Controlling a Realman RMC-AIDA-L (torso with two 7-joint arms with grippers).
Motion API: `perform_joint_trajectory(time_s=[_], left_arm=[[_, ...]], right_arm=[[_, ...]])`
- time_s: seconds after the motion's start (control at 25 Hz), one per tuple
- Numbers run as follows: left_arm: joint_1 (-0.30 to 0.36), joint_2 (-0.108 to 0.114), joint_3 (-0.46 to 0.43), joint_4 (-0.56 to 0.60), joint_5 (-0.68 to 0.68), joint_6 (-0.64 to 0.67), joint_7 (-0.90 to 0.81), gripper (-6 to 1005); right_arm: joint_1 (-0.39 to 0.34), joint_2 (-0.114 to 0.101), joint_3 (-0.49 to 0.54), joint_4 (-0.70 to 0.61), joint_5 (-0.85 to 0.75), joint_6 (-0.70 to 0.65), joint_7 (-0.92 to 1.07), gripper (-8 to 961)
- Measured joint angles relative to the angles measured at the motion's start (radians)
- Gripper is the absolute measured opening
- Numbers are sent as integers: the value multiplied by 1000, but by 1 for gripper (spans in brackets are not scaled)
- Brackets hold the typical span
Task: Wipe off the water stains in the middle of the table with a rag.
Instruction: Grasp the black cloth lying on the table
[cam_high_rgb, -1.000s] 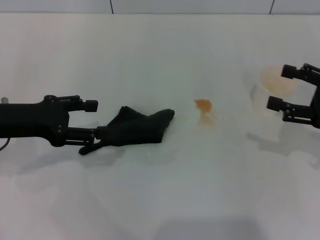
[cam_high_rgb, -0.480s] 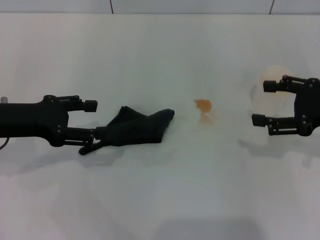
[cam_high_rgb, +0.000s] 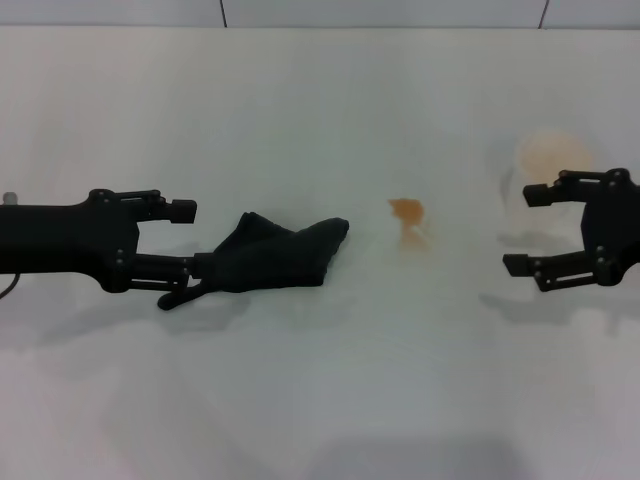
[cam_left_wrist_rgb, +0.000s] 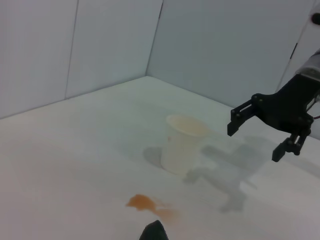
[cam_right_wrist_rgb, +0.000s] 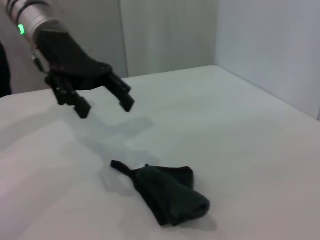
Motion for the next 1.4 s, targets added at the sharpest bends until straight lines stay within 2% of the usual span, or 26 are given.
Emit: perform_joint_trajectory(time_s=[0.4,0.52,0.76,0.88,0.92,0.96,1.16,1.28,1.4], left_arm=[[-7,4,-1,1,0,0,2,846],[-11,11,-1,1,4,0,-2,846],[-73,56,6,5,55,15,-62,845],[-127,72,6,15,148,16,-96,845],[-168,75,4,25,231,12,-114,845],[-168,75,4,25,231,12,-114,845],[-265,73,4,25,375,-12,-129,845],[-298,54,7,21,426,-41,-127,845],[-310,23,18,21,453,-74,-121,845]], right_arm=[[15,0,-25,-13,-21,7,29,870],[15,0,-25,-13,-17,10,32,869],[16,0,-36,-23,-14,13,55,869],[16,2,-60,-23,-7,34,59,869],[16,2,-68,-23,-4,42,62,869],[17,2,-80,-23,-2,52,65,870],[19,2,-114,-20,1,77,80,870],[19,2,-134,-18,9,90,85,870],[18,2,-146,-15,15,96,85,869]])
